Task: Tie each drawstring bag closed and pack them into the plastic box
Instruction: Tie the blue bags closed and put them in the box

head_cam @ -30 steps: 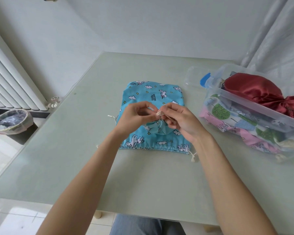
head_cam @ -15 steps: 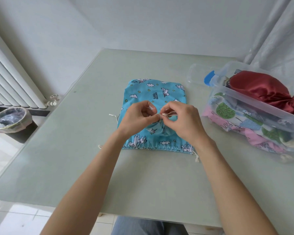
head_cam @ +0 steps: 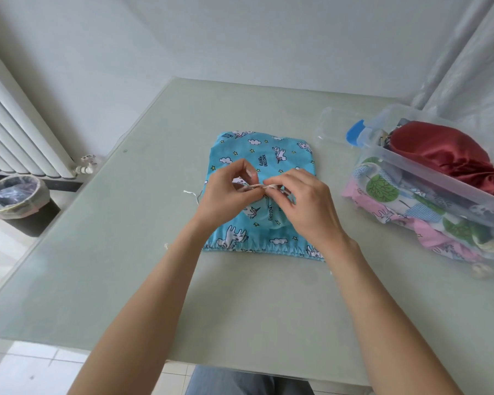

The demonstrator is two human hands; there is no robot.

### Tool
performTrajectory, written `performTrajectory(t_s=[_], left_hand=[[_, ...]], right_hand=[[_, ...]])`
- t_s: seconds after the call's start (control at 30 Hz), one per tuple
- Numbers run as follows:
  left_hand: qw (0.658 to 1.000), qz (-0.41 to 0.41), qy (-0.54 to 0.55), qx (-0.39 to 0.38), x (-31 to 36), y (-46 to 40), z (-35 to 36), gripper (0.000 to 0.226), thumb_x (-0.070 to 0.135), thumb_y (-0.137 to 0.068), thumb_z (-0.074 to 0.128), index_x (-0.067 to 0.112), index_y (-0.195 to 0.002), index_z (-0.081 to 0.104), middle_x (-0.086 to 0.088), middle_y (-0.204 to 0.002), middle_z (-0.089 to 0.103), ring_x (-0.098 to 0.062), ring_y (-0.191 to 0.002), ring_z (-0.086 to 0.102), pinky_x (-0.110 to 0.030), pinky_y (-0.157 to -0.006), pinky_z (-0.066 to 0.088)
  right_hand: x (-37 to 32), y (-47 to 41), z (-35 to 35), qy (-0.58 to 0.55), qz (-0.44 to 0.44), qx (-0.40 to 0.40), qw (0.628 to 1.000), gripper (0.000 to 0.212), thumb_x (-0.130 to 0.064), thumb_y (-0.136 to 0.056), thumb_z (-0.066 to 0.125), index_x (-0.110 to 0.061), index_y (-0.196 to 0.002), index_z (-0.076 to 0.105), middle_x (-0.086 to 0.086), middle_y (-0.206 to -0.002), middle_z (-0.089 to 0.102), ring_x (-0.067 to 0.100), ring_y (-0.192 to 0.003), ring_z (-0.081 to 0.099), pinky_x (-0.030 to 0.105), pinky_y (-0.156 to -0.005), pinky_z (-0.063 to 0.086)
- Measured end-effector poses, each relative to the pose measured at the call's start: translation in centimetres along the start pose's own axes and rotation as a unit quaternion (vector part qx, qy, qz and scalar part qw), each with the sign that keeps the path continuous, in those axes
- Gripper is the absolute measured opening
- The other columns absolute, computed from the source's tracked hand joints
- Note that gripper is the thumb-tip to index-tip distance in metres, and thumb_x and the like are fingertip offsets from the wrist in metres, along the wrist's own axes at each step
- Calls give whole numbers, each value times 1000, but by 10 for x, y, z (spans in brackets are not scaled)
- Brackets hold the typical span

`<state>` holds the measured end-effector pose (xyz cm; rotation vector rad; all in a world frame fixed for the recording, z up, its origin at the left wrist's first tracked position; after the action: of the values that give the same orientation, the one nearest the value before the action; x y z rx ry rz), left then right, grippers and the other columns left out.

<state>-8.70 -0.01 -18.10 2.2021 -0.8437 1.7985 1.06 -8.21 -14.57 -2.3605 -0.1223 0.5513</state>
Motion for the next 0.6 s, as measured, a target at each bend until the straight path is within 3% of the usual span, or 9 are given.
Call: performTrajectory(t_s=[0.17, 0.23, 0.37, 0.43, 0.6], left_hand=[[995, 39, -63, 71, 10, 5, 0, 19, 5, -76, 64, 17, -75, 50, 10, -74, 56, -5, -42, 38, -12, -48, 32], [997, 46, -45, 39, 10, 8, 6, 14, 7, -81, 65, 14, -81, 53, 9, -76, 61, -5, -43, 42, -14, -48, 34], [996, -41, 58, -46, -6, 7, 13, 11, 22, -86, 62, 12, -88, 59, 8, -87, 68, -10, -73, 60, -21, -69, 46], [990, -82, 107, -51, -13, 7, 12, 11, 19, -92, 56, 12, -87, 62, 12, -79, 67, -5, -72, 60, -19, -69, 44], [982, -60, 148, -99, -8, 8, 14, 10, 13, -89, 59, 14, -95, 67, 9, -75, 69, -5, -71, 61, -14, -68, 46]], right_hand=[[10, -1, 4, -10, 50, 0, 999, 8, -16, -83, 65, -13, -90, 67, -2, -82, 66, 6, -72, 47, 23, -66, 43], [12, -1, -1, -3, 56, 19, 998, 7, -13, -81, 64, -13, -88, 65, -2, -81, 64, 9, -71, 49, 21, -65, 41], [1, 1, -8, 29, -3, 38, 999, 5, -7, -81, 66, -9, -85, 63, 0, -80, 63, 13, -76, 51, 20, -67, 40], [-9, 1, -11, 12, -45, 51, 998, 3, -5, -82, 67, -7, -84, 65, 1, -80, 64, 14, -77, 52, 21, -69, 42], [-13, 2, -20, -26, -57, 78, 995, 10, -12, -84, 67, -4, -79, 64, 1, -74, 64, 16, -72, 54, 26, -68, 47]])
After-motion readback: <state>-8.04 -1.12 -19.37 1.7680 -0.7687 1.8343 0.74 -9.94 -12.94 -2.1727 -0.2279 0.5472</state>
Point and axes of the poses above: each hand's wrist, its own y-axis away from the middle knuckle, its own z-axis out of the palm, x = y × z, the point moved 10 cm from there along -y, towards the middle knuckle
